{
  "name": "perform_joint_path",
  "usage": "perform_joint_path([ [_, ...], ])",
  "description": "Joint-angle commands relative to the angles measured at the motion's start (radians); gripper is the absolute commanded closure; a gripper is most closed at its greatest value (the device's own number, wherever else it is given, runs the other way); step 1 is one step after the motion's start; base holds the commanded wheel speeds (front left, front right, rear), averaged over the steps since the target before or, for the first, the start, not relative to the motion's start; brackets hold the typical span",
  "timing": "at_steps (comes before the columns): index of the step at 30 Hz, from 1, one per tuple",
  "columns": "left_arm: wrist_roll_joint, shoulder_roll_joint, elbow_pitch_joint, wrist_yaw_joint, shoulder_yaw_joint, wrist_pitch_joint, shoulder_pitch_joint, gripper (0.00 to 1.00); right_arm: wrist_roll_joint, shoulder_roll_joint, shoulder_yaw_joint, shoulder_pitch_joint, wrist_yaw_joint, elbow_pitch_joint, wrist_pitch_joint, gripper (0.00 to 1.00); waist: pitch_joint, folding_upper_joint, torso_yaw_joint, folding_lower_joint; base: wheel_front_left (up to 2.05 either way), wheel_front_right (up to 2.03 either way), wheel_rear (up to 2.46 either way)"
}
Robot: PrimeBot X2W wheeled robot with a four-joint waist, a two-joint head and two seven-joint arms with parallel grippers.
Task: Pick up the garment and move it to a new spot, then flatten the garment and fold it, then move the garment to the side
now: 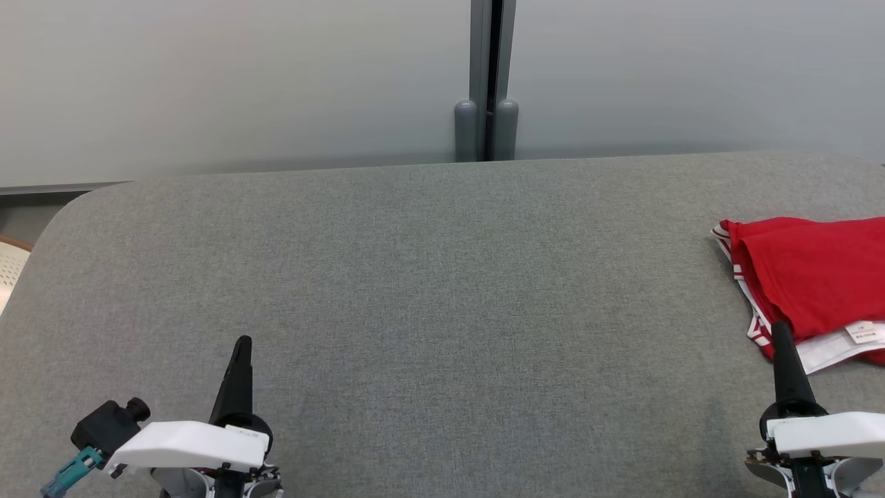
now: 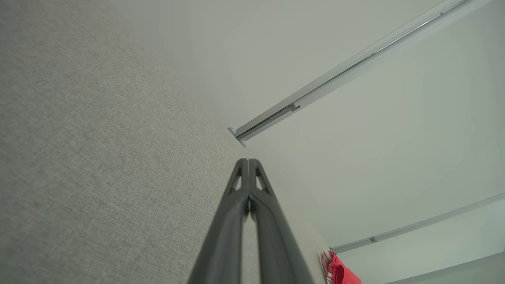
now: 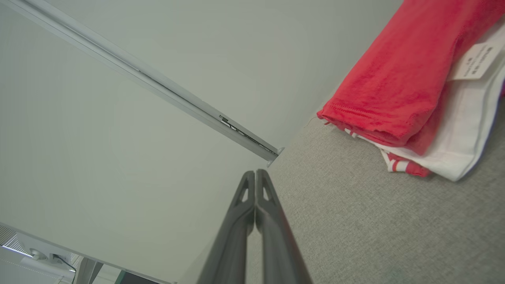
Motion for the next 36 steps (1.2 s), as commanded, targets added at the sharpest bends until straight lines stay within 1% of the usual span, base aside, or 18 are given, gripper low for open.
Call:
perform_joint_path([
  [1,-0.032,0.006,-0.004,-0.012,0.015,0.006,-0.029,1.0,0.034,-0.002,-0.008,-0.024,0.0,-0.007,0.011,1.0,-0.001,-0.0001,-0.001,0.0,0.0,0.0,0.0],
  [36,-0.322,0.006,0.034,-0.078,0.115,0.093,-0.056,1.0,0.332,0.028,-0.054,-0.045,0.0,0.017,0.1,1.0,-0.012,-0.0001,-0.017,0.0,0.0,0.0,0.0],
])
